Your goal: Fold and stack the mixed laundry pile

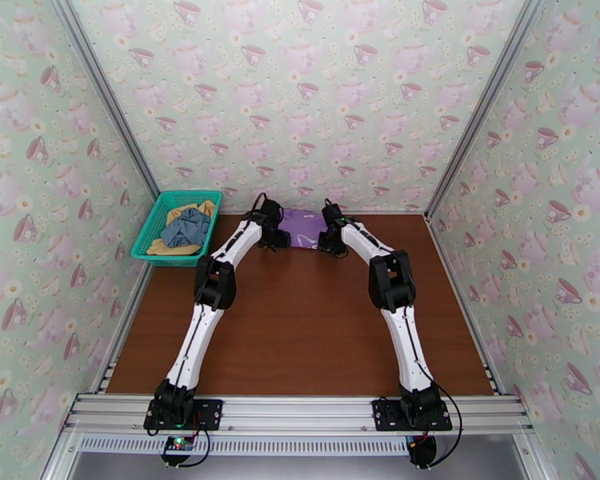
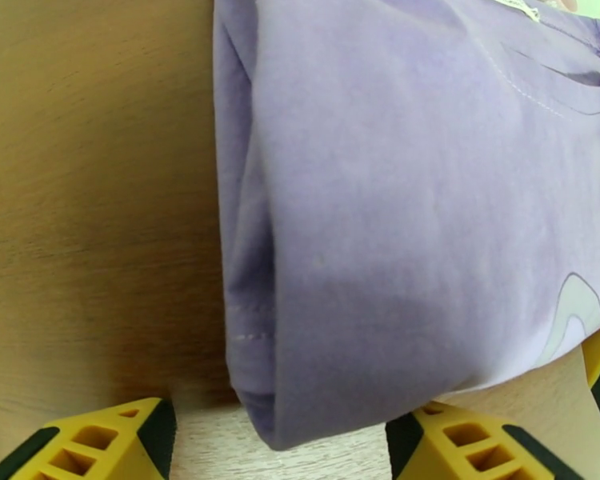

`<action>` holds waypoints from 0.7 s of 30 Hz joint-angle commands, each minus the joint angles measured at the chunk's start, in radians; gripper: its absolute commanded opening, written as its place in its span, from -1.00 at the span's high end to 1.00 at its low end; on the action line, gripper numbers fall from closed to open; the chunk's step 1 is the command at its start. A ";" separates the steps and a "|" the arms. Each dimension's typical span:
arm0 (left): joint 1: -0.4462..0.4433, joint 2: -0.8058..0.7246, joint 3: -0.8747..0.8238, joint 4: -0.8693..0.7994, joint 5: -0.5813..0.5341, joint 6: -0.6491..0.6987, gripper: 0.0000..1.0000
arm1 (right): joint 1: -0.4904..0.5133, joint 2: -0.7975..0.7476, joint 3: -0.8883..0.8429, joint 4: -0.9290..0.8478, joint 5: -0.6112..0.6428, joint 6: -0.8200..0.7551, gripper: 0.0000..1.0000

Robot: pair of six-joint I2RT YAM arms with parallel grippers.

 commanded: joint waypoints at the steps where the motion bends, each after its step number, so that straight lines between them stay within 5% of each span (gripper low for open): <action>1: 0.007 -0.017 -0.052 0.053 0.051 -0.003 -0.54 | -0.029 0.065 0.018 0.017 0.042 0.019 0.19; 8: 0.004 -0.245 -0.112 0.044 0.012 0.044 -0.69 | -0.038 0.012 -0.009 0.058 0.002 0.004 0.16; 15: 0.042 -0.595 -0.144 -0.102 -0.190 0.062 -0.83 | -0.028 -0.478 -0.549 0.362 -0.081 -0.006 -0.02; 21: 0.268 -0.720 -0.242 -0.231 -0.221 0.020 -0.83 | 0.022 -0.867 -0.882 0.340 -0.137 -0.029 -0.11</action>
